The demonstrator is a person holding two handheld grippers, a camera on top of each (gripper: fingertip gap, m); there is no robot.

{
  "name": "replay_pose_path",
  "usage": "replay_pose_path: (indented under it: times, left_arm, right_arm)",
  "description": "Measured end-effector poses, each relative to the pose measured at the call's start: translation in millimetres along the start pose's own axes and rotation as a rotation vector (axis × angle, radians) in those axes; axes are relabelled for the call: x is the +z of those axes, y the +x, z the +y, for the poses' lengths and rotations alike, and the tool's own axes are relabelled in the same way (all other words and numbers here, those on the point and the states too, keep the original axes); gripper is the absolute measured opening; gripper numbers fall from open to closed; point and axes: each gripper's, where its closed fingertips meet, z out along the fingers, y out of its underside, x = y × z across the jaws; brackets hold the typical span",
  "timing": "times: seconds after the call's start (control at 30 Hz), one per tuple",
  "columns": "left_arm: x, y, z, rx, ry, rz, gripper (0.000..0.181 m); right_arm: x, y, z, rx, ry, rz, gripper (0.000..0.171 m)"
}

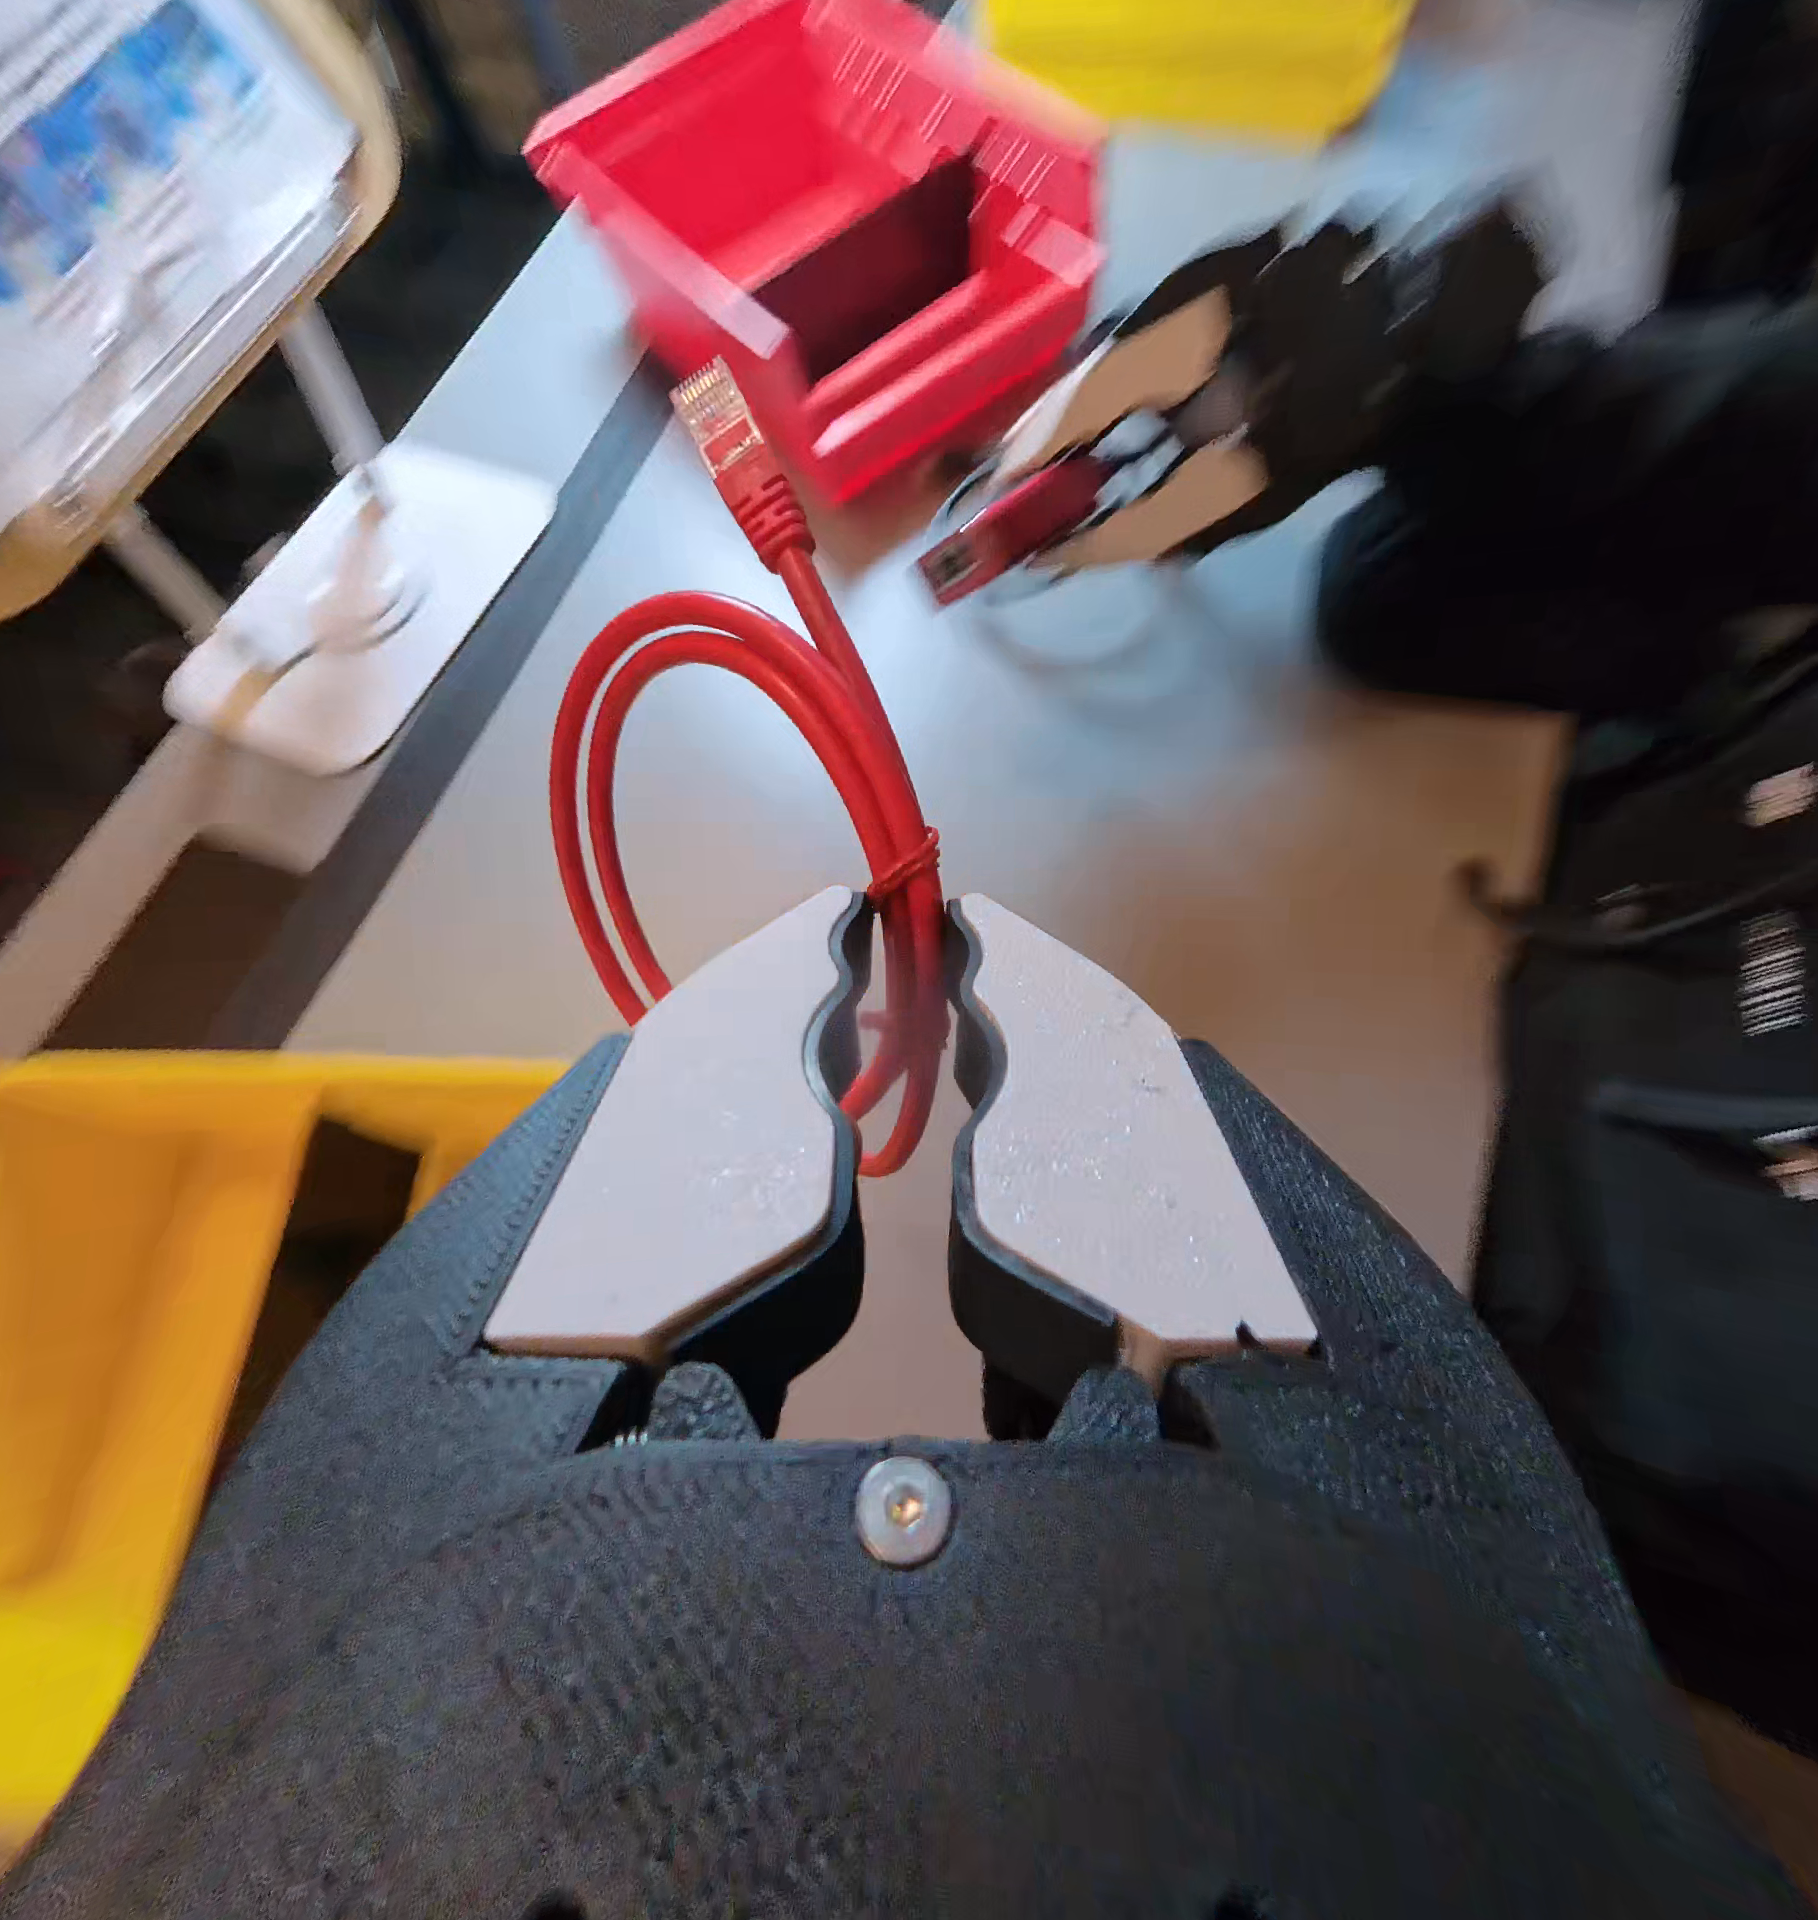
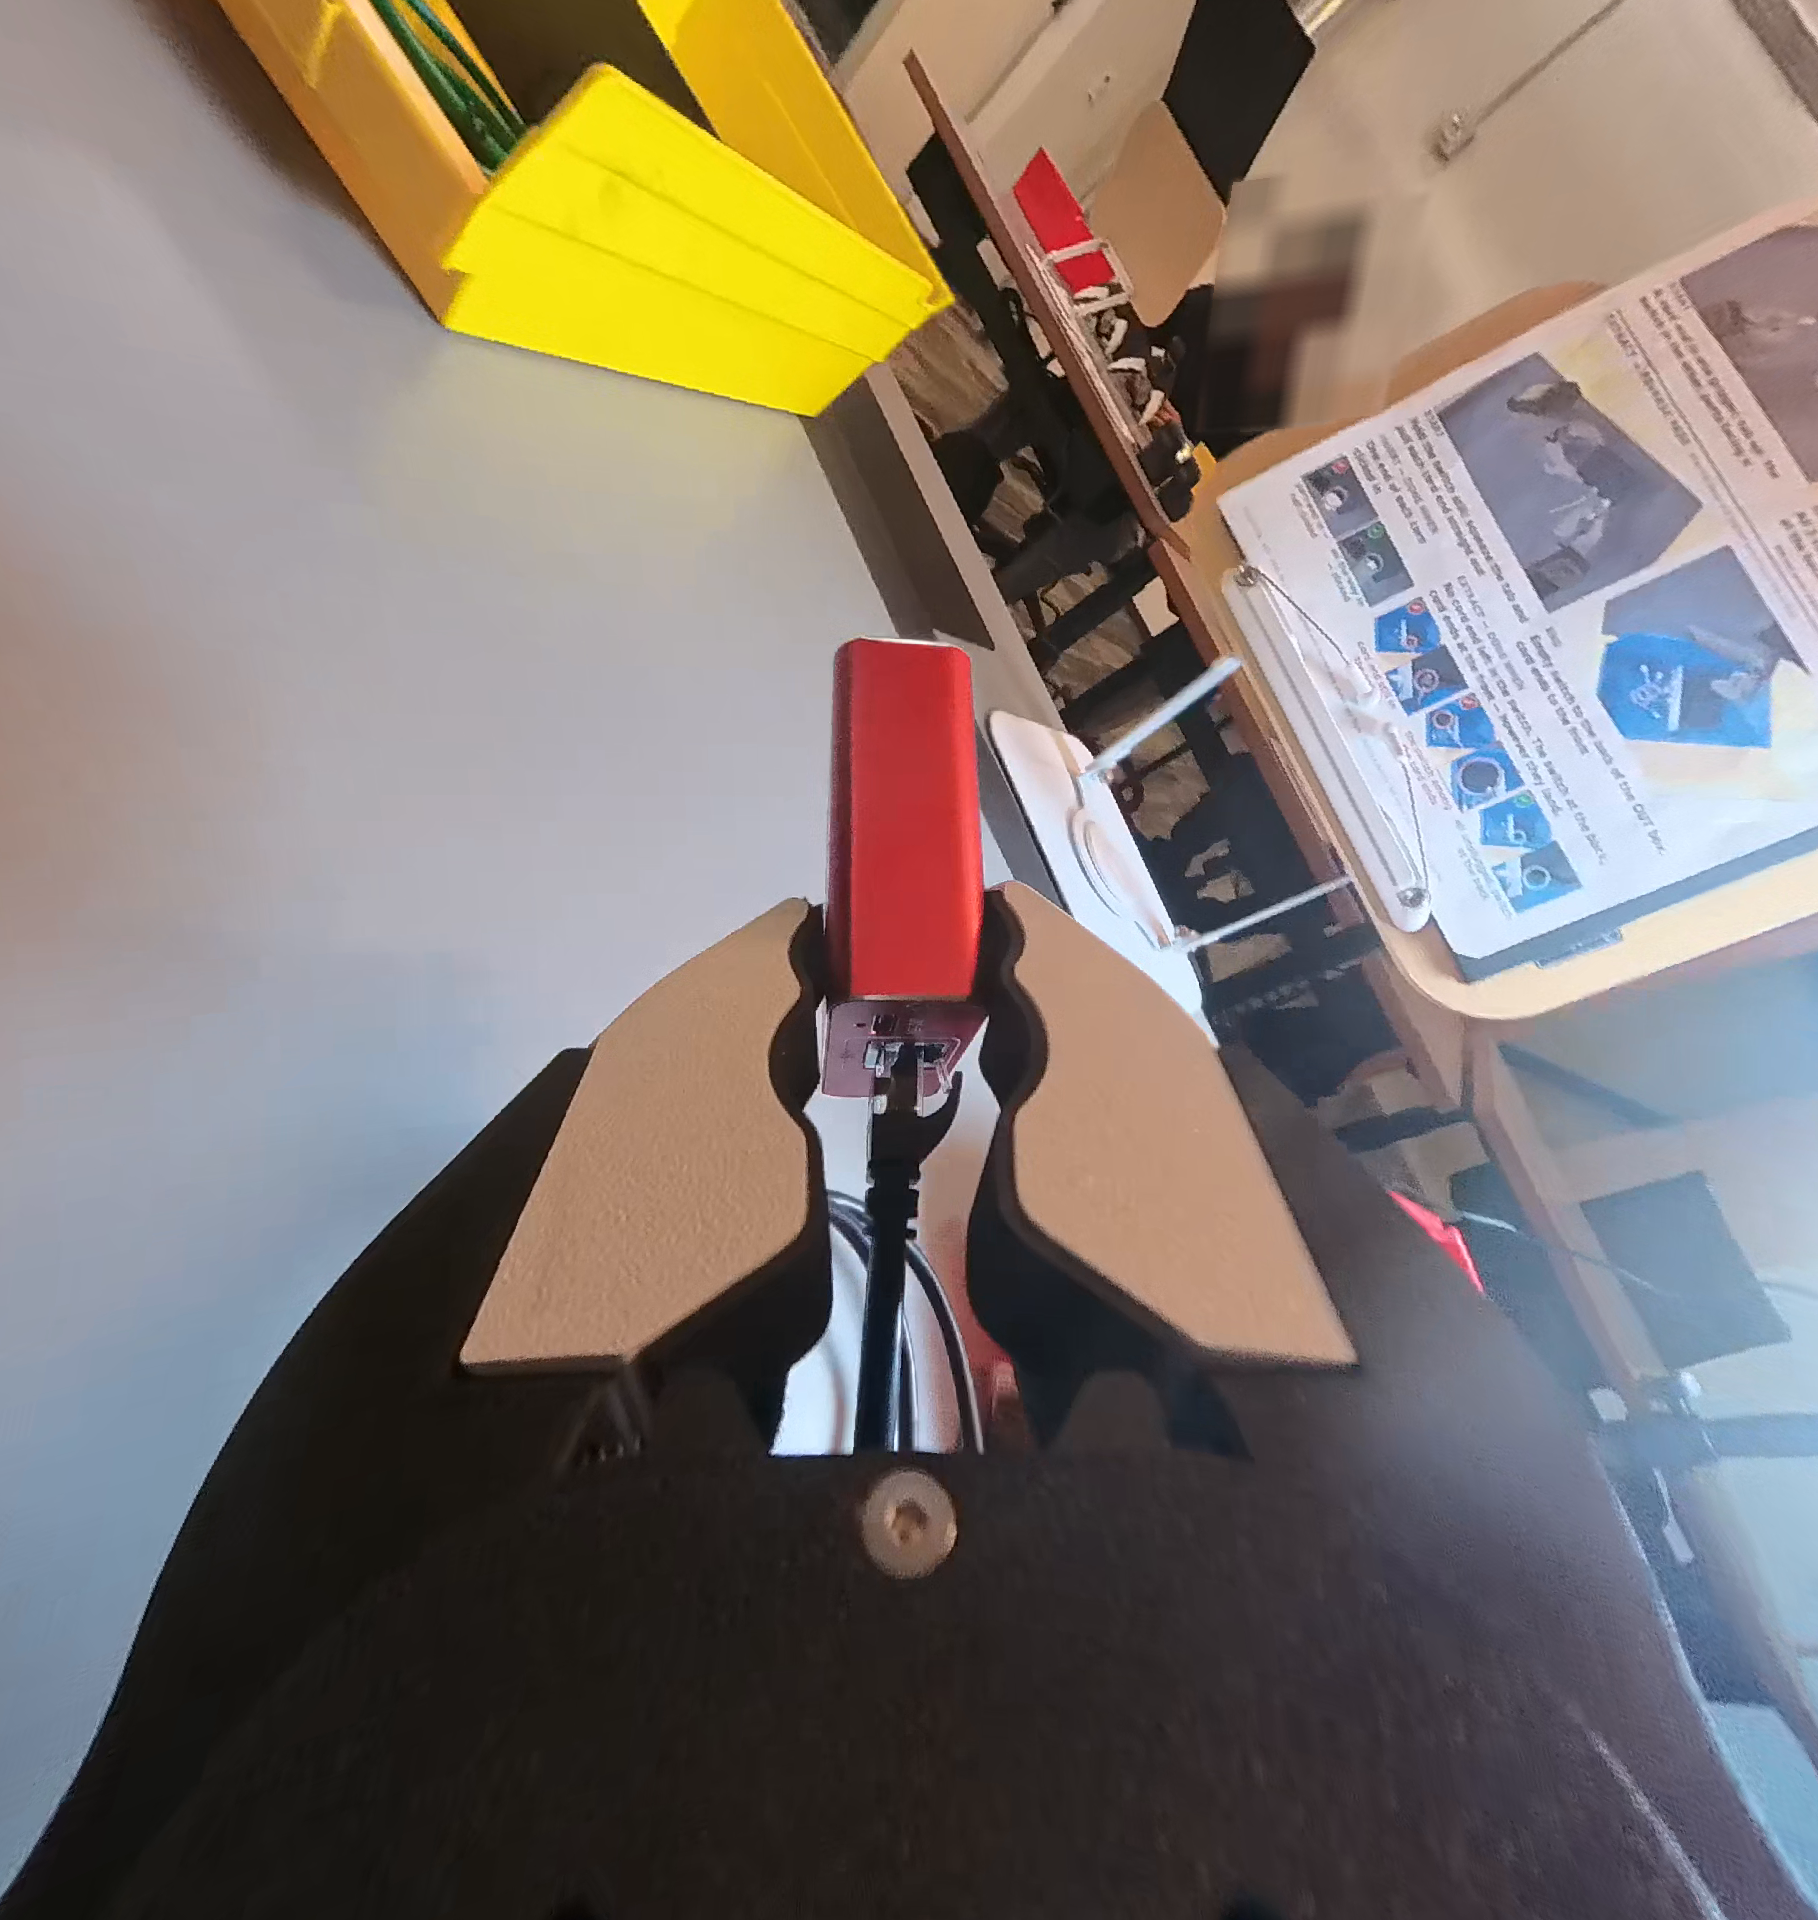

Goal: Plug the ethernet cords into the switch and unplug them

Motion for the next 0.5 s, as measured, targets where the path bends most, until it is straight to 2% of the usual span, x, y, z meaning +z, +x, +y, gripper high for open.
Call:
replay_pose_path:
  times: [0.03, 0.1, 0.13, 0.23, 0.3, 0.37, 0.43, 0.5]
  left_arm:
    - [4, 13, -12, -0.029, 0.092, 0.081, 0.013]
    - [13, 33, -33, -0.130, 0.334, 0.264, 0.013]
    - [24, 33, -32, -0.230, 0.423, 0.316, 0.013]
    - [77, 25, 5, -0.550, 0.613, 0.394, 0.013]
    - [114, 16, 49, -0.776, 0.594, 0.372, 0.013]
    - [126, 13, 82, -0.903, 0.526, 0.347, 0.015]
    - [115, 13, 97, -0.847, 0.456, 0.294, 0.026]
    - [99, 5, 113, -0.723, 0.333, 0.136, 0.043]
  right_arm:
    - [-2, 4, 3, 0.012, -0.007, 0.013, 0.027]
    - [-8, 13, 9, 0.038, -0.019, 0.037, 0.027]
    - [-11, 17, 12, 0.051, -0.023, 0.050, 0.027]
    - [-19, 24, 19, 0.082, -0.036, 0.073, 0.027]
    - [-21, 25, 24, 0.095, -0.044, 0.074, 0.027]
    - [-21, 22, 29, 0.097, -0.054, 0.065, 0.027]
    - [-19, 19, 31, 0.088, -0.060, 0.056, 0.027]
    - [-17, 18, 28, 0.085, -0.052, 0.048, 0.027]
